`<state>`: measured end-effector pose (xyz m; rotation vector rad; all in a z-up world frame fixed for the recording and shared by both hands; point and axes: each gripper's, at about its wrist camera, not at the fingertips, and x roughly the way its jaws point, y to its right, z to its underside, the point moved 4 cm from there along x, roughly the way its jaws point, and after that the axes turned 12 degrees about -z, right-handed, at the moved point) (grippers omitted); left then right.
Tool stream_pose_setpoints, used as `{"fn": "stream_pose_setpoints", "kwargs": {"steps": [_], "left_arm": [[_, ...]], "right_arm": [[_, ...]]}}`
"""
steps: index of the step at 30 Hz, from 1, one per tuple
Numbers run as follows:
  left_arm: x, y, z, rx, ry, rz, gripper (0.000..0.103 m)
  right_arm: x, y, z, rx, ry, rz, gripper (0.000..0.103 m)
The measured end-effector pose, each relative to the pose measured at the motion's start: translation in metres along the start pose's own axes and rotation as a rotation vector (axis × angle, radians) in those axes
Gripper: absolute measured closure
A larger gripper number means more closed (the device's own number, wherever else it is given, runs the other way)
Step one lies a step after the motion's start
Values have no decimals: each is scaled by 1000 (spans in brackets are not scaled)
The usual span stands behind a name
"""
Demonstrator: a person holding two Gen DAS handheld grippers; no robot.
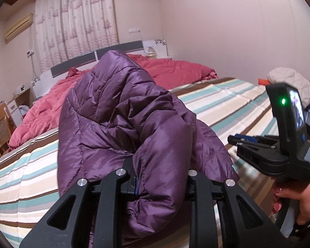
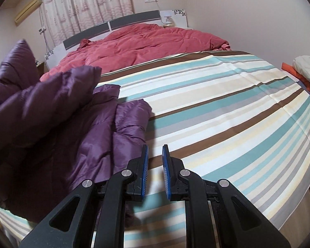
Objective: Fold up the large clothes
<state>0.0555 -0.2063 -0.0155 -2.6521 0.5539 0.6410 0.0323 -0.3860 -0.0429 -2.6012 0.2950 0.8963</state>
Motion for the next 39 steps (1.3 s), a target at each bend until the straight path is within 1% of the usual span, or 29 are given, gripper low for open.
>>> {"fn": "stream_pose_setpoints", "kwargs": {"steps": [8, 13, 17, 19, 20, 21, 22, 23, 24, 26, 27, 29, 30, 31, 32, 33, 35, 36, 39], "left_arm": [[18, 30, 6, 115, -52, 27, 80], [24, 39, 9, 135, -77, 44, 81], [24, 44, 12, 167, -73, 48, 80], [21, 43, 11, 168, -73, 63, 76], [18, 41, 9, 154, -78, 77, 71], [12, 35, 5, 117, -88, 117, 63], [6, 31, 2, 77, -92, 161, 57], [-4, 23, -5, 20, -85, 226, 45], [-14, 13, -13, -33, -68, 278, 39], [-33, -4, -24, -91, -19, 303, 37], [-43, -17, -31, -117, 16, 285, 36], [-52, -38, -38, -155, 60, 255, 34], [-54, -58, -41, -195, 85, 210, 31], [-52, -69, -41, -218, 91, 174, 30], [-47, -84, -40, -245, 87, 120, 30], [-38, -105, -36, -284, 66, 49, 30], [-19, -135, -25, -346, 7, -37, 31], [-8, -153, -15, -399, -34, -69, 32], [9, -185, 10, -487, -111, -113, 32]], "right_arm": [[-2, 16, 0, 41, 5, 10, 89], [-2, 19, 0, 41, 0, 25, 89], [-2, 22, 1, 54, -5, 38, 89], [-3, 22, 1, 56, -6, 37, 89], [-4, 22, 1, 56, -4, 34, 89], [-5, 21, 0, 55, -1, 32, 89], [-6, 21, -1, 56, 1, 25, 89], [-7, 21, -2, 57, 2, 21, 89], [-8, 20, -3, 56, 5, 17, 89], [-10, 18, -4, 52, 12, 12, 89], [-10, 17, -5, 49, 12, 9, 89], [-11, 14, -5, 46, 8, 1, 89], [-11, 12, -5, 44, 8, -4, 89], [-12, 10, -6, 41, 8, -10, 89], [-14, 8, -6, 39, 10, -19, 89], [-16, 6, -8, 38, 15, -29, 89], [-19, 2, -10, 31, 23, -40, 89], [-20, 0, -11, 27, 27, -43, 89], [-22, -5, -14, 23, 32, -62, 89]]}}
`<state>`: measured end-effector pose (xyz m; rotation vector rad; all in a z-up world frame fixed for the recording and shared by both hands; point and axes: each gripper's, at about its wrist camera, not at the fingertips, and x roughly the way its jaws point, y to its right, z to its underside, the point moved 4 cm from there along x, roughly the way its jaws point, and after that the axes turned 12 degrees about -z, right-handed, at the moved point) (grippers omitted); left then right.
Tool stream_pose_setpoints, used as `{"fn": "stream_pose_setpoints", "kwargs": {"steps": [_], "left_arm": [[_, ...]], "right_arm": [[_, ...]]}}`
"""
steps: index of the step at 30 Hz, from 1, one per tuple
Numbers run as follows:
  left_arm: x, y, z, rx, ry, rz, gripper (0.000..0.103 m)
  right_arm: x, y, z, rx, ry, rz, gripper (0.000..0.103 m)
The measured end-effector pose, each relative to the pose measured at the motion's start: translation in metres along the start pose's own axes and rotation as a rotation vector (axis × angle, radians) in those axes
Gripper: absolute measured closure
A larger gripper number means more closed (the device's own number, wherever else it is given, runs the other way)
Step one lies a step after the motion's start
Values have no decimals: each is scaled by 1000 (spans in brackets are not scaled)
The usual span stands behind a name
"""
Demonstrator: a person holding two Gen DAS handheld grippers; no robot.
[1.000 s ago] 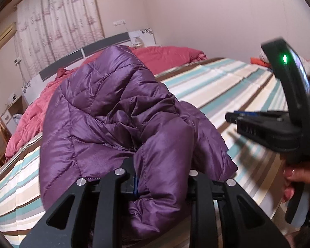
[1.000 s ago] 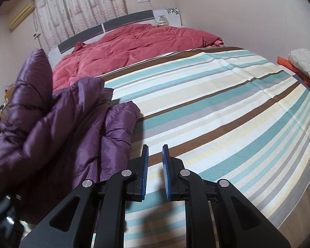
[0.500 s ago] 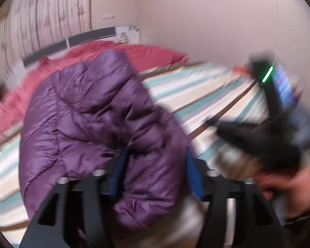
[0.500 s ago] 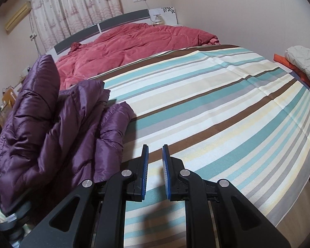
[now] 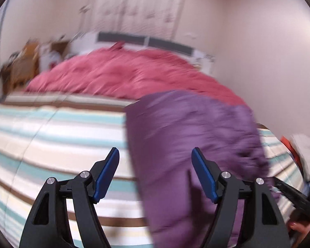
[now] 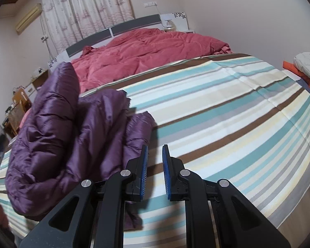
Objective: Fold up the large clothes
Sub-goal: 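Open the left gripper and release the folded jacket, then grasp and straighten the folded jacket edge with the right gripper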
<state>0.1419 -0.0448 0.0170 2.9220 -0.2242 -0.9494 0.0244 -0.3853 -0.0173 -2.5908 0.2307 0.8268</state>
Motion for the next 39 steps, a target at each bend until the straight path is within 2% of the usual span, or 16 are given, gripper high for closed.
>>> {"fn": "stream_pose_setpoints", "kwargs": {"steps": [4, 8, 10, 11, 15, 16, 17, 18, 19, 22, 23, 25, 28, 31, 34, 39], "left_arm": [[14, -15, 14, -2, -38, -27, 32], [31, 2, 28, 34, -71, -8, 33], [31, 15, 30, 71, -70, 1, 44], [30, 24, 32, 103, -68, 12, 54], [25, 44, 33, 202, -38, -3, 63], [25, 47, 34, 207, -42, 2, 63], [24, 49, 34, 206, -46, 5, 63], [24, 50, 34, 203, -49, 8, 63], [24, 50, 34, 201, -52, 10, 63], [24, 51, 33, 216, -44, 2, 63], [27, 49, 31, 220, -43, 2, 63], [27, 51, 31, 227, -42, 0, 63], [26, 57, 31, 246, -38, -1, 67], [25, 66, 31, 280, -29, 7, 69], [21, 84, 34, 323, -22, 45, 69], [24, 112, 41, 395, 5, 43, 68]], "right_arm": [[-3, -6, -2, 10, 3, -22, 89], [-6, -17, -5, -5, 9, -46, 89], [-8, -21, -7, -8, 16, -54, 89], [-9, -22, -8, -8, 20, -60, 89], [-13, -31, -17, 3, 33, -122, 89], [-12, -34, -18, 4, 29, -141, 87], [-11, -39, -21, 5, 25, -162, 78], [-10, -43, -23, 4, 26, -171, 50], [-10, -48, -25, -6, 38, -190, 39], [-6, -65, -29, -60, 41, -200, 39], [-1, -71, -31, -71, 28, -213, 41], [11, -77, -30, -81, -15, -212, 63], [25, -75, -28, -54, -70, -223, 85], [19, -55, -30, 6, -35, -212, 92], [22, -37, -27, 37, -44, -173, 93], [38, -5, -11, 113, -60, -141, 93]]}}
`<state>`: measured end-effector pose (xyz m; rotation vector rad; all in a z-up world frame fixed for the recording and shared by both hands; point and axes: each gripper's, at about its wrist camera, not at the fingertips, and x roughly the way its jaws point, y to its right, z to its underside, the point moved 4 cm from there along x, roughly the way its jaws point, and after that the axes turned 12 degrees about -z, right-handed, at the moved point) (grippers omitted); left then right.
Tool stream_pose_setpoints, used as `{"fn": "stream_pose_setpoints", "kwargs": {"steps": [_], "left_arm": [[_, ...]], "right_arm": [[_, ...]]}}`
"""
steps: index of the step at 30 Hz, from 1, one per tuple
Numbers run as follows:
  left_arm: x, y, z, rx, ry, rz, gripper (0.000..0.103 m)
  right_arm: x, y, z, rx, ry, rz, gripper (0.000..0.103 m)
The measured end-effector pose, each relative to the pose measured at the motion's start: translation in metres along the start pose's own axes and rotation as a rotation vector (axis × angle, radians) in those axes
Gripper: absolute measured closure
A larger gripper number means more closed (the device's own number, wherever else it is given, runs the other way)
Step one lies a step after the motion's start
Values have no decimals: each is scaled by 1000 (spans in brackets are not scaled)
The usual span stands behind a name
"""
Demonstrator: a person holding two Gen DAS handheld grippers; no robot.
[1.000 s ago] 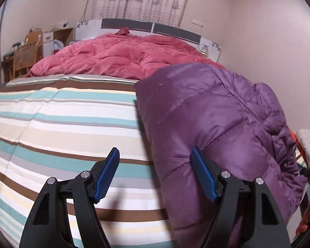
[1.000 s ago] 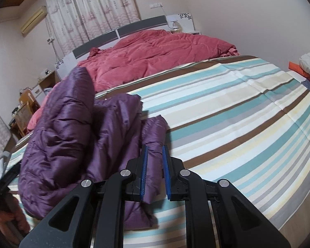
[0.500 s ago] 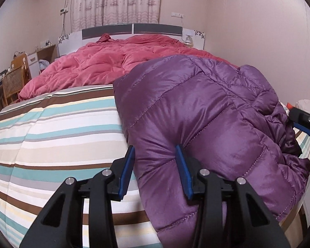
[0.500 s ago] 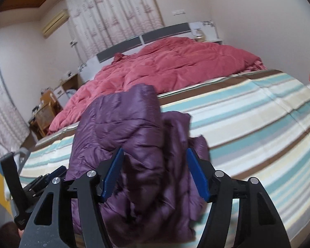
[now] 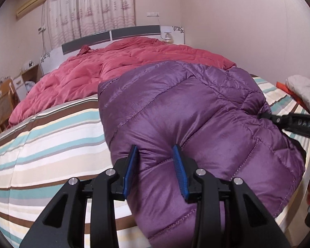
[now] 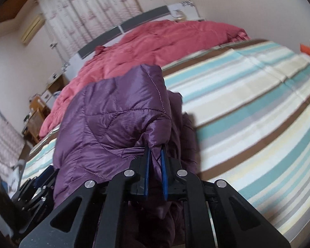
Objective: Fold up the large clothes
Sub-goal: 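Grasp and straighten the folded jacket edge with the right gripper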
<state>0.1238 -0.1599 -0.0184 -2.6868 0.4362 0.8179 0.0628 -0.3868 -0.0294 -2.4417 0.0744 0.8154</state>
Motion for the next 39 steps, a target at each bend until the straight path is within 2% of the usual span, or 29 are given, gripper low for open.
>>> {"fn": "stream_pose_setpoints", "kwargs": {"steps": [6, 12, 13, 16, 18, 22, 27, 33, 39], "left_arm": [[1, 15, 3, 49, 24, -25, 68], [-1, 17, 7, 60, 29, -35, 68], [-3, 16, 7, 53, 26, -36, 68], [-8, 10, 5, 17, 0, -50, 62], [-13, 4, 0, -24, -26, -61, 46], [-11, -4, -7, -87, -82, -37, 45], [-10, 3, -4, -48, -73, -72, 45], [-5, 7, -1, -40, -66, -71, 44], [3, 2, 2, -114, -87, -41, 37]], "right_arm": [[27, 15, 16, -25, -9, 5, 93], [16, 12, 15, -64, 6, -11, 93], [12, 11, 14, -58, 11, -16, 89], [-13, 7, 8, -26, 62, -24, 82], [-31, 0, -3, -27, 111, -9, 82], [-36, -23, -34, -43, 139, -39, 82], [7, -58, -59, -192, 59, 35, 82], [67, -24, -43, -178, -59, 91, 82], [85, -15, -31, -174, -63, 77, 82]]}}
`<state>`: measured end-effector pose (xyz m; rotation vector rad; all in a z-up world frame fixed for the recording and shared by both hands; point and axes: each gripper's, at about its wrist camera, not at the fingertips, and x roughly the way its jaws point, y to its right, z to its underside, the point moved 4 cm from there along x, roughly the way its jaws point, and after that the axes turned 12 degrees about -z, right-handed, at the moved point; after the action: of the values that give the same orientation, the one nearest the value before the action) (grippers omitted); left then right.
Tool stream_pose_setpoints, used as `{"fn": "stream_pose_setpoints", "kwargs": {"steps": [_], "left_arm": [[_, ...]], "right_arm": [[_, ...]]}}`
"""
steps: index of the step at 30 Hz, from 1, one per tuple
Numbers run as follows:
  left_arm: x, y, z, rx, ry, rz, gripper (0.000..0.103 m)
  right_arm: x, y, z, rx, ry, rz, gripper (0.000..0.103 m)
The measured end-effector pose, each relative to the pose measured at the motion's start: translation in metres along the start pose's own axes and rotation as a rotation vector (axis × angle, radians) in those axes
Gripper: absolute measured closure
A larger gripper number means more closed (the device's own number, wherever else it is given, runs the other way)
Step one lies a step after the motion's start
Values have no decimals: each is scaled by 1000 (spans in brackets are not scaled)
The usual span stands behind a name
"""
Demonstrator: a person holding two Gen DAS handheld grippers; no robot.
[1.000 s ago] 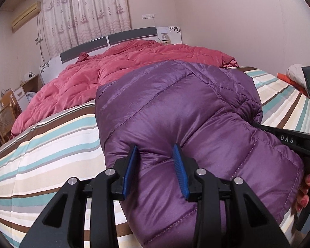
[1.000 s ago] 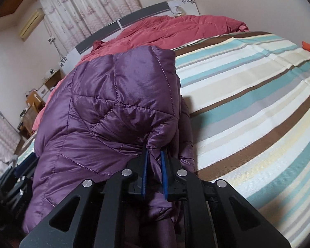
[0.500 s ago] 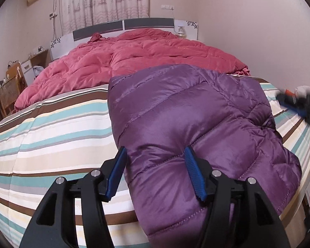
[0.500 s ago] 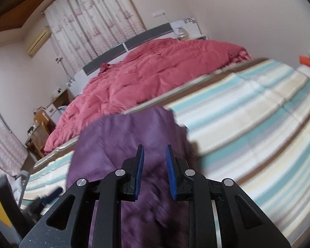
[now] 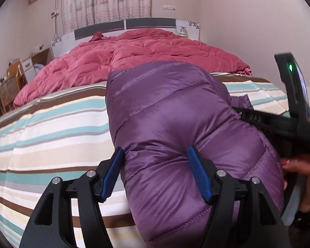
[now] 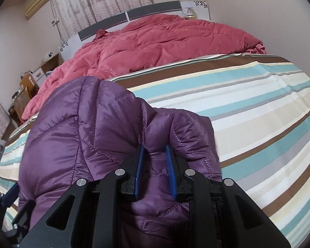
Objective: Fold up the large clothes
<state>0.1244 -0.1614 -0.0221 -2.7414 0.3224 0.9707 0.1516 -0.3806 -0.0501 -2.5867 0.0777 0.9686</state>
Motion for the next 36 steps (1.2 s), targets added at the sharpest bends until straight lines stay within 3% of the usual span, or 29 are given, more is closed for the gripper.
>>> {"fn": "stream_pose_setpoints", "kwargs": {"steps": [4, 7, 16, 21, 31, 36], "left_arm": [[0, -12, -8, -108, -48, 53, 34], [-2, -17, -25, -169, -33, 49, 35], [44, -3, -75, -83, -96, -132, 33], [71, 6, -79, 2, -106, -210, 23], [117, 3, -65, -27, -217, -163, 15], [109, -1, -63, -31, -199, -165, 15]], "right_arm": [[2, 1, 2, 0, 12, -2, 82], [2, 1, 2, 2, 16, -4, 82], [1, 0, 3, -3, 20, -1, 82], [2, -1, 3, -5, 26, 2, 82], [16, 4, 0, 11, -7, -27, 82], [11, 4, 1, 4, 11, -44, 82]]}}
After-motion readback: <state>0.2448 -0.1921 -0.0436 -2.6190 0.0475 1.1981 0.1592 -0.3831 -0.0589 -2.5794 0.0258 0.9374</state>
